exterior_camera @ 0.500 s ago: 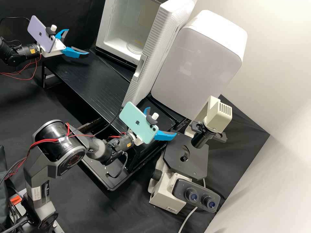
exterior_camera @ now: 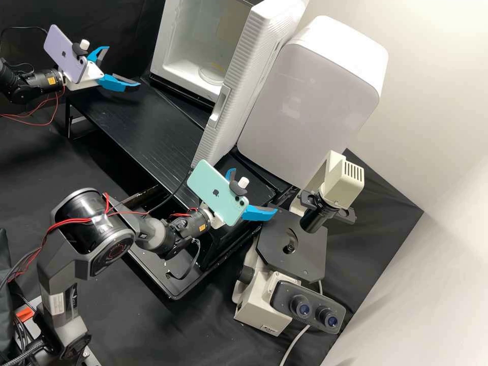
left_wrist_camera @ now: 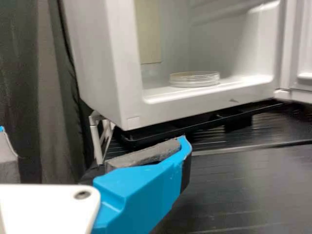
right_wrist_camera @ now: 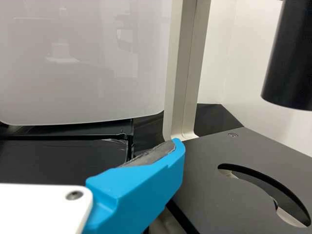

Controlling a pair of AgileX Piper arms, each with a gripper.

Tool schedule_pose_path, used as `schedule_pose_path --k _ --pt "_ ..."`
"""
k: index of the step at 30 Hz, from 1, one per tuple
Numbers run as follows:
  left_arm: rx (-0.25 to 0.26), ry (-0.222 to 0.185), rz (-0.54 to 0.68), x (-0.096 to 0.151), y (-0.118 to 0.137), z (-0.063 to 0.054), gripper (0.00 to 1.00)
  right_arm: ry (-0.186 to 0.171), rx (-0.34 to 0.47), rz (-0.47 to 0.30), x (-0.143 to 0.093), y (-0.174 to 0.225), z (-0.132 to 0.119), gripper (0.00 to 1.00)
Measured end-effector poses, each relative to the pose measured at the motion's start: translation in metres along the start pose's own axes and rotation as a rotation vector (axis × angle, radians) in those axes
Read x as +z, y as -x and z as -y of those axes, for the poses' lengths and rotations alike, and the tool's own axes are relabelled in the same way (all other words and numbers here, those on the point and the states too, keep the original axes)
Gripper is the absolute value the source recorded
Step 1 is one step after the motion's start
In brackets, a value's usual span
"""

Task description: Take the petri dish out of the incubator

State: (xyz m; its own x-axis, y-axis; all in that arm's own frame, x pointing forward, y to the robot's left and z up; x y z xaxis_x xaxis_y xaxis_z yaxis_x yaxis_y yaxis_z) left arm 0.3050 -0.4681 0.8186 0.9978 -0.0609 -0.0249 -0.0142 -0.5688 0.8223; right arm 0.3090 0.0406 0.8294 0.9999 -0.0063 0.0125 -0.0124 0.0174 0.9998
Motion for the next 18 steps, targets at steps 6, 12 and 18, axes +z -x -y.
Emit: schedule_pose_path --k 6,12,18 --pt "-0.029 -0.011 0.146 0.029 0.001 0.006 1.00 0.000 0.000 0.000 0.000 0.000 0.000 1.00" --pt "-0.033 -0.021 0.289 0.059 0.001 0.005 1.00 0.000 0.000 0.000 0.000 0.000 0.000 1.00" --pt "-0.015 -0.018 0.344 0.073 -0.002 0.000 1.00 0.000 0.000 0.000 0.000 0.000 0.000 1.00"
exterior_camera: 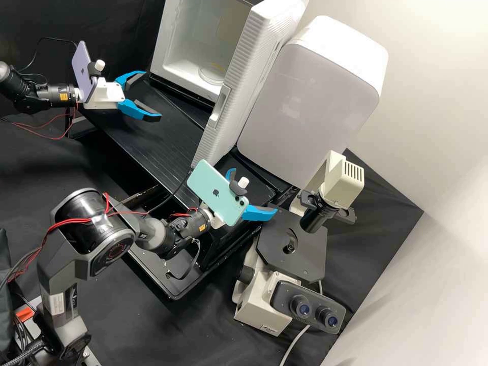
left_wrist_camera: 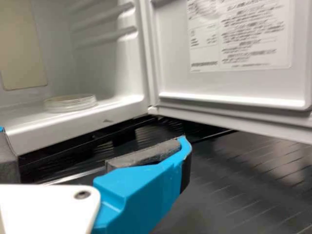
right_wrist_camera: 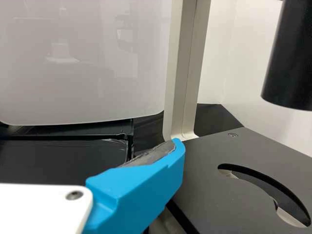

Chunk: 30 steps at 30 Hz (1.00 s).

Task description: Take the petri dish out of the incubator

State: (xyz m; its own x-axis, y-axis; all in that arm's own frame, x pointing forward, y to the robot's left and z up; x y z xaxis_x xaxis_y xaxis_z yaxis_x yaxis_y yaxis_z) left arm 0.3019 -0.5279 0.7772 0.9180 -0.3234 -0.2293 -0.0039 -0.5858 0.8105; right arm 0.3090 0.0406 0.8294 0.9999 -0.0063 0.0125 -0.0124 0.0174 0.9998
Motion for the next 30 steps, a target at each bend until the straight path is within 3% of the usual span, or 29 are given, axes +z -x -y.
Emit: schedule_pose_path --k 18,30 --pt "0.036 -0.016 0.064 0.012 -0.034 -0.010 1.00 0.000 0.000 0.000 0.000 0.000 0.000 1.00" --pt "-0.019 -0.021 0.003 -0.005 -0.083 -0.008 1.00 0.000 0.000 0.000 0.000 0.000 0.000 1.00"
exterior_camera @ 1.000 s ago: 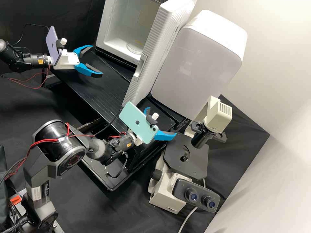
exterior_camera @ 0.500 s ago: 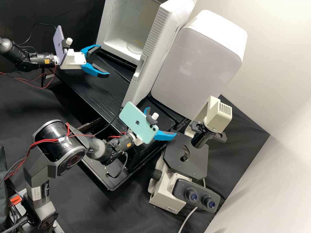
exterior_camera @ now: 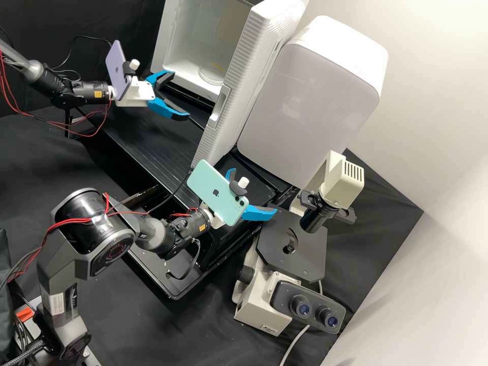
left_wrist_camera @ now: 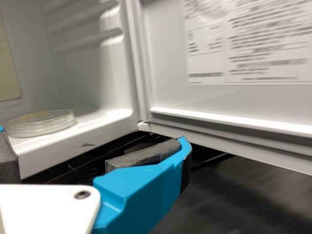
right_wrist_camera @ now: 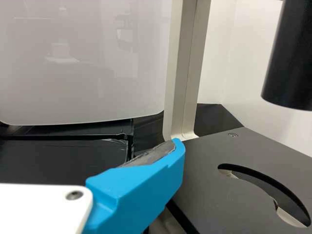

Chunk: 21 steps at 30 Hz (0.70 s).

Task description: Take the petri dish out of the incubator

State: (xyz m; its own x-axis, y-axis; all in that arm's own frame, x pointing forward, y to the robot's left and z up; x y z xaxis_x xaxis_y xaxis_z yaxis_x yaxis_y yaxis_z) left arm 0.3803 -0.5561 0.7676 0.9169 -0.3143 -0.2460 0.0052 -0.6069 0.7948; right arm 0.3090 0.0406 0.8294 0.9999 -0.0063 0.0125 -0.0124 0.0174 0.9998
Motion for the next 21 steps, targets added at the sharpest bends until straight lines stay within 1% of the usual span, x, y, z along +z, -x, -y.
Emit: schedule_pose_path --k 3,5,7,11,13,17,18,21 --pt "-0.002 0.002 -0.018 -0.005 -0.012 -0.002 1.00 0.000 0.000 0.000 0.000 0.000 0.000 1.00" --pt "-0.017 0.003 -0.035 -0.010 -0.019 -0.002 1.00 0.000 0.000 0.000 0.000 0.000 0.000 1.00" --pt "-0.013 0.007 -0.047 -0.013 -0.025 -0.004 1.00 0.000 0.000 0.000 0.000 0.000 0.000 1.00" --pt "-0.012 0.037 -0.071 -0.020 -0.035 -0.009 1.00 0.000 0.000 0.000 0.000 0.000 0.000 1.00" --pt "-0.017 0.043 -0.078 -0.022 -0.038 -0.010 1.00 0.000 0.000 0.000 0.000 0.000 0.000 1.00" --pt "-0.007 0.063 -0.096 -0.029 -0.046 -0.014 1.00 0.000 0.000 0.000 0.000 0.000 0.000 1.00" --pt "-0.012 0.072 -0.103 -0.030 -0.048 -0.013 1.00 0.000 0.000 0.000 0.000 0.000 0.000 1.00" --pt "-0.006 0.096 -0.129 -0.036 -0.057 -0.016 1.00 0.000 0.000 0.000 0.000 0.000 0.000 1.00"
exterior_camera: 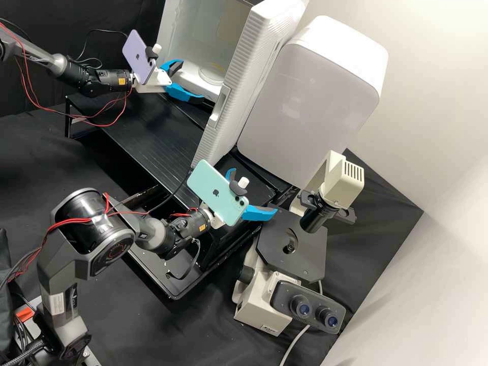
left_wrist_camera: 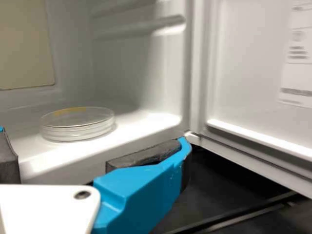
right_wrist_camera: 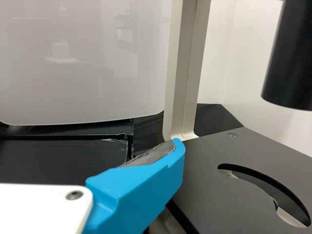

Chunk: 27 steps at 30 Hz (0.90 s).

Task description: Take the petri dish out of the incubator

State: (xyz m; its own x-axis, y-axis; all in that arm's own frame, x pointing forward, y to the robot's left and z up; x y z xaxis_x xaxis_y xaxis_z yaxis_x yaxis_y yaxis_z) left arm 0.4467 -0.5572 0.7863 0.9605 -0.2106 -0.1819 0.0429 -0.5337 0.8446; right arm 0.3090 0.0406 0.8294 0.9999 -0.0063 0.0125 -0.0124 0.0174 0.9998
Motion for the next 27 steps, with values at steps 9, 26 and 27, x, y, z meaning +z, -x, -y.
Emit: schedule_pose_path --k 9,26,27 --pt "0.003 0.072 -0.027 -0.005 -0.018 -0.005 1.00 0.000 0.000 0.000 0.000 0.000 0.000 1.00" --pt "-0.015 0.094 -0.082 -0.010 -0.037 -0.010 1.00 0.000 0.000 0.000 0.000 0.000 0.000 1.00" --pt "-0.018 0.087 -0.086 -0.010 -0.038 -0.009 1.00 0.000 0.000 0.000 0.000 0.000 0.000 1.00"
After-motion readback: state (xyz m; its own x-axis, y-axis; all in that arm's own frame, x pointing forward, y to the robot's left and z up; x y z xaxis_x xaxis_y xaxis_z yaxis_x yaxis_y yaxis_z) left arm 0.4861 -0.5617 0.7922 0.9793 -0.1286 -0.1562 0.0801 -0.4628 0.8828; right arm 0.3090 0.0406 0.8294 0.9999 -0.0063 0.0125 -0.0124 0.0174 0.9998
